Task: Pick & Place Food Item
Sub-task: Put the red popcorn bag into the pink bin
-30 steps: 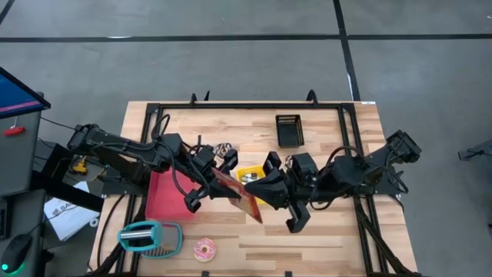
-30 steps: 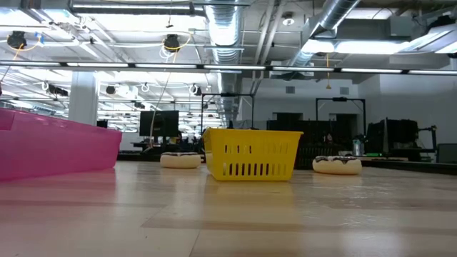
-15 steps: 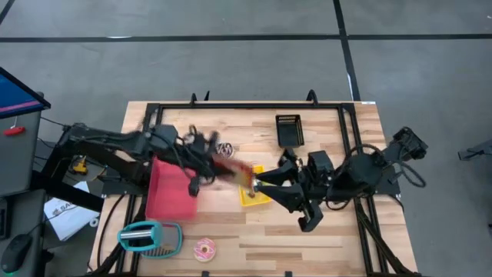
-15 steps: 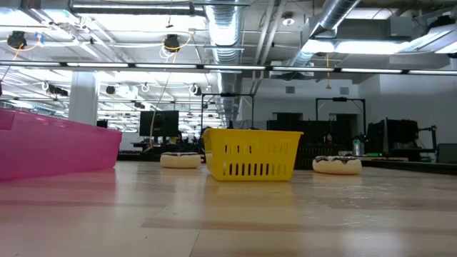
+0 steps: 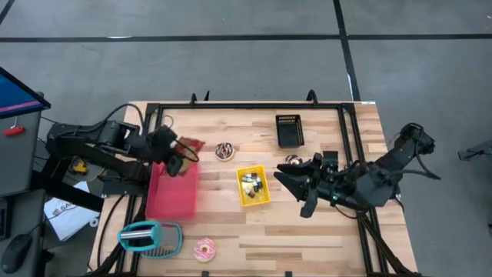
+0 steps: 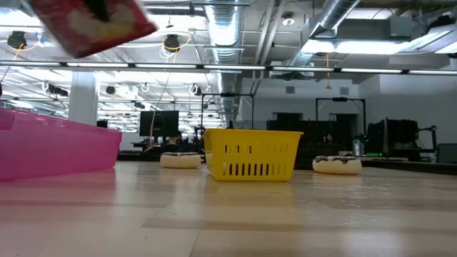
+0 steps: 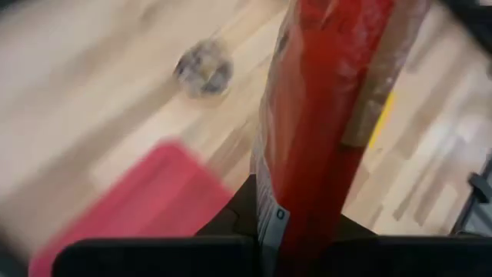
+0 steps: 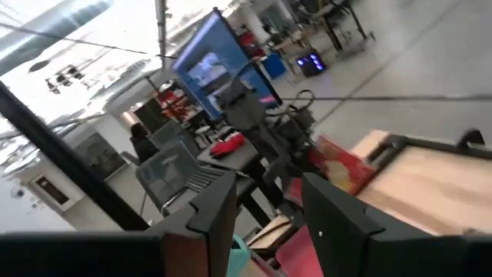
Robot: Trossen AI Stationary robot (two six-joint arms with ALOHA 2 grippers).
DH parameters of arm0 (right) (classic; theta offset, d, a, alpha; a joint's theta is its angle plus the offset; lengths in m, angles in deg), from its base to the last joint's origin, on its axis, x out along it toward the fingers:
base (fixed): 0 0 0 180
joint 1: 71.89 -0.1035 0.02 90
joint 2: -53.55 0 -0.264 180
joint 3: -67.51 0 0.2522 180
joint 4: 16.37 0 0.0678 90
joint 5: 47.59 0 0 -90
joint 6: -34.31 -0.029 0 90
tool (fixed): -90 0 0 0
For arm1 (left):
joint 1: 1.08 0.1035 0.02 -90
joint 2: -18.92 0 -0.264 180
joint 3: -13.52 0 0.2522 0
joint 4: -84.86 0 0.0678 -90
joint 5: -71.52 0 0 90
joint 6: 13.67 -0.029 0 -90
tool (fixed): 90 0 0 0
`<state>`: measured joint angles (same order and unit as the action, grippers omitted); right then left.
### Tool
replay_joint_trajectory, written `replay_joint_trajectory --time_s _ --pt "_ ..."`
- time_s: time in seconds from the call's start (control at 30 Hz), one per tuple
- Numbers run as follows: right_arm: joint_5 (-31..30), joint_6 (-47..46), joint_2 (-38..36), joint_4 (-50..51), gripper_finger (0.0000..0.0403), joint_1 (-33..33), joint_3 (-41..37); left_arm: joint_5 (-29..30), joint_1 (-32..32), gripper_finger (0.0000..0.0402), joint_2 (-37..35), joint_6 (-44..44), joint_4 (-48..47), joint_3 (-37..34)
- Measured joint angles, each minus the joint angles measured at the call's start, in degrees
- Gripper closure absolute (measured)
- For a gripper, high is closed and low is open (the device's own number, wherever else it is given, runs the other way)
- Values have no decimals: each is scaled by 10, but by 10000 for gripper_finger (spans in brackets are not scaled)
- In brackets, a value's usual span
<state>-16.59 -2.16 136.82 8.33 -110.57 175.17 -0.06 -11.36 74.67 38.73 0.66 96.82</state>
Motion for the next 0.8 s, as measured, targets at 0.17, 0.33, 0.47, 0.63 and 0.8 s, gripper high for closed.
replay_joint_trajectory --time_s 0.17,0.33,0.47,0.63,0.8 --pt "-3 -84 5 57 263 7 0 2 -22 387 7 177 -113 0" --pt "-26 -132 13 100 268 8 0 -26 -41 387 11 295 -158 -35" --pt "-30 -173 20 139 272 9 0 -121 -56 387 11 341 -138 -107" --pt "-30 -239 24 207 274 9 0 -149 -71 385 -4 396 25 -200" --pt "-28 -255 24 223 275 9 0 -146 -64 386 -11 435 132 -279"
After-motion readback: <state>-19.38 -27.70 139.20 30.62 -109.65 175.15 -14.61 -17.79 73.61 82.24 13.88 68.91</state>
